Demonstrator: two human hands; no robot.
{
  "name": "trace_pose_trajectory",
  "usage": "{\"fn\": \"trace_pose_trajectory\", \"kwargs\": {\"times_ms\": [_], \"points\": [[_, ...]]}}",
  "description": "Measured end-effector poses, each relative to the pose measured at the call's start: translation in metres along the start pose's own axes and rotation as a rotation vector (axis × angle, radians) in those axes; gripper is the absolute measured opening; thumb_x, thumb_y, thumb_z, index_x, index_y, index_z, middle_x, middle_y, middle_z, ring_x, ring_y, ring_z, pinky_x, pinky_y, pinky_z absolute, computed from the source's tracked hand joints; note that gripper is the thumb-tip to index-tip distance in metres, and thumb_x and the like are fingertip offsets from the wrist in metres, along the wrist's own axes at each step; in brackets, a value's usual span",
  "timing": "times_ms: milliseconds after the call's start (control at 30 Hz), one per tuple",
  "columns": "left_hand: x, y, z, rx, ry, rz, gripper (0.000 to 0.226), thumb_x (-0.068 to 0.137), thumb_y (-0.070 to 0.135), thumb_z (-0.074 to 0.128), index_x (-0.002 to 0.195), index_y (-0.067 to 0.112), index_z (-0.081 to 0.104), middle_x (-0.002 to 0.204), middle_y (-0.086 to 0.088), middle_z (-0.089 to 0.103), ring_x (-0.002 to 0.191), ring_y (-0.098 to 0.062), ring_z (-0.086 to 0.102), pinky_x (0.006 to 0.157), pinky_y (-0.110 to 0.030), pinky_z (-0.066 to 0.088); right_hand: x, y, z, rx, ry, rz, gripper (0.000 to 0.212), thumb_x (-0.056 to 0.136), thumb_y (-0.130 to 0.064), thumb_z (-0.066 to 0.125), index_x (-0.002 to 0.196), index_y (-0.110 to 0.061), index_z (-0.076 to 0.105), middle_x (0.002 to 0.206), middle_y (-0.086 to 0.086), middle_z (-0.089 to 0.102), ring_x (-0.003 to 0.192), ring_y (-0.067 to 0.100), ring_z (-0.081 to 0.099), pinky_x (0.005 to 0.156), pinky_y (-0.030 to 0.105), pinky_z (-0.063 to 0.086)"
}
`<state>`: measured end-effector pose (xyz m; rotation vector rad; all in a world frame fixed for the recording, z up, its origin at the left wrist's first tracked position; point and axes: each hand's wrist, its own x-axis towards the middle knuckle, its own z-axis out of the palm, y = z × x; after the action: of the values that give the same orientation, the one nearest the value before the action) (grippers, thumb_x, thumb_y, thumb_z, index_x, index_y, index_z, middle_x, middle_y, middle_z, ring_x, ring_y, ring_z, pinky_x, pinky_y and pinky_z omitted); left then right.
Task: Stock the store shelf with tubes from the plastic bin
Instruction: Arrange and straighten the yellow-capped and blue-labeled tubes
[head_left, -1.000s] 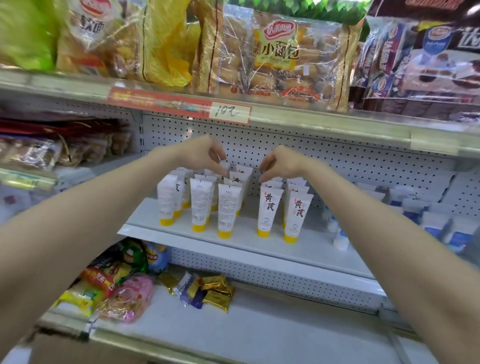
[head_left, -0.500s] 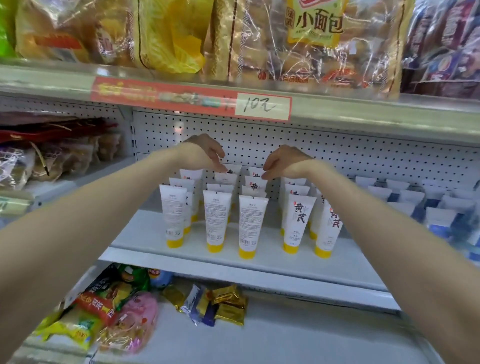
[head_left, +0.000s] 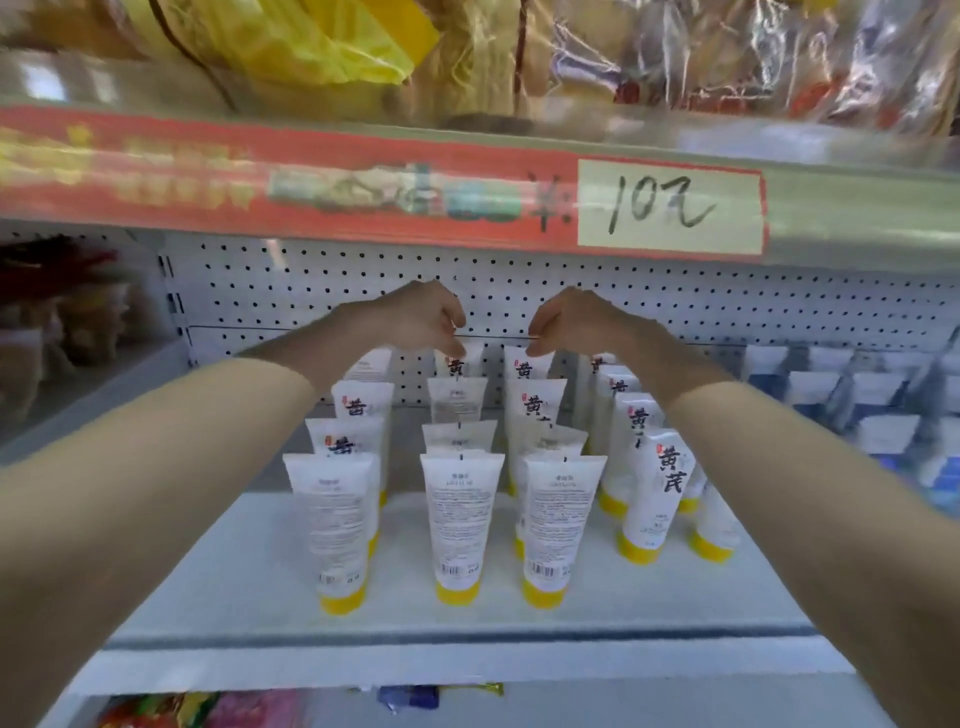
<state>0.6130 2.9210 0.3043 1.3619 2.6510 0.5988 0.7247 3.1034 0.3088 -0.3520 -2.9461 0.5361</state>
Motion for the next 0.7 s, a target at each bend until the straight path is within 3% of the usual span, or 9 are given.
{"fn": "trace_pose_trajectory", "kwargs": {"times_ms": [133,233,367,467,533,700], "points": [[0.022,-0.006,0.009,0.014,-0.051,0.009,0.046,0.079,0.027,0.074,0.118,0.008,0.061,0.114,-0.005,0.064,0.100,-0.019,0.058,0.085,-0.027,0.045,0.021,0.008,0.005,-0.004,-0.045,0.009,0.030,0.079,-0.025,0.074,0.105,-0.011,0.069,0.104,0.001,0.064,0.091,0.014,0.055,0.080,0.024,0.040],[0.030,-0.008,0.014,0.019,-0.075,0.018,0.042,0.080,0.024,0.073,0.116,0.006,0.063,0.110,-0.006,0.065,0.099,-0.020,0.058,0.079,-0.024,0.040,0.029,0.011,0.007,0.002,-0.095,0.005,0.027,0.077,-0.026,0.076,0.098,-0.010,0.071,0.088,-0.006,0.064,0.087,0.013,0.056,0.069,0.023,0.043],[0.036,-0.014,0.016,0.026,-0.092,0.004,0.033,0.079,0.022,0.074,0.108,0.006,0.067,0.087,0.000,0.064,0.085,-0.018,0.059,0.071,-0.025,0.041,0.036,0.014,0.008,-0.013,-0.132,0.018,0.023,0.075,-0.027,0.078,0.091,-0.013,0.071,0.077,-0.012,0.063,0.079,0.011,0.056,0.063,0.020,0.041],[0.038,-0.016,0.017,0.044,-0.102,-0.001,0.022,0.078,0.019,0.074,0.095,0.005,0.071,0.063,0.003,0.056,0.060,-0.014,0.052,0.057,-0.023,0.040,0.038,0.013,0.009,-0.045,-0.164,0.033,0.027,0.074,-0.027,0.078,0.095,-0.013,0.069,0.079,-0.008,0.062,0.072,0.010,0.054,0.061,0.021,0.040],[0.037,-0.015,0.018,0.050,-0.092,-0.002,0.018,0.078,0.016,0.074,0.091,0.004,0.071,0.056,0.004,0.052,0.057,-0.015,0.051,0.058,-0.024,0.043,0.038,0.013,0.011,-0.051,-0.172,0.035,0.026,0.074,-0.025,0.078,0.096,-0.019,0.067,0.074,-0.011,0.058,0.065,0.008,0.051,0.056,0.020,0.038],[0.038,-0.016,0.021,0.043,-0.070,0.001,0.017,0.077,0.013,0.075,0.092,0.006,0.072,0.063,0.005,0.060,0.073,-0.023,0.064,0.076,-0.035,0.056,0.039,0.013,0.013,-0.079,-0.144,0.007,0.020,0.074,-0.020,0.078,0.092,-0.019,0.069,0.065,-0.011,0.054,0.062,0.006,0.048,0.056,0.019,0.036]]}}
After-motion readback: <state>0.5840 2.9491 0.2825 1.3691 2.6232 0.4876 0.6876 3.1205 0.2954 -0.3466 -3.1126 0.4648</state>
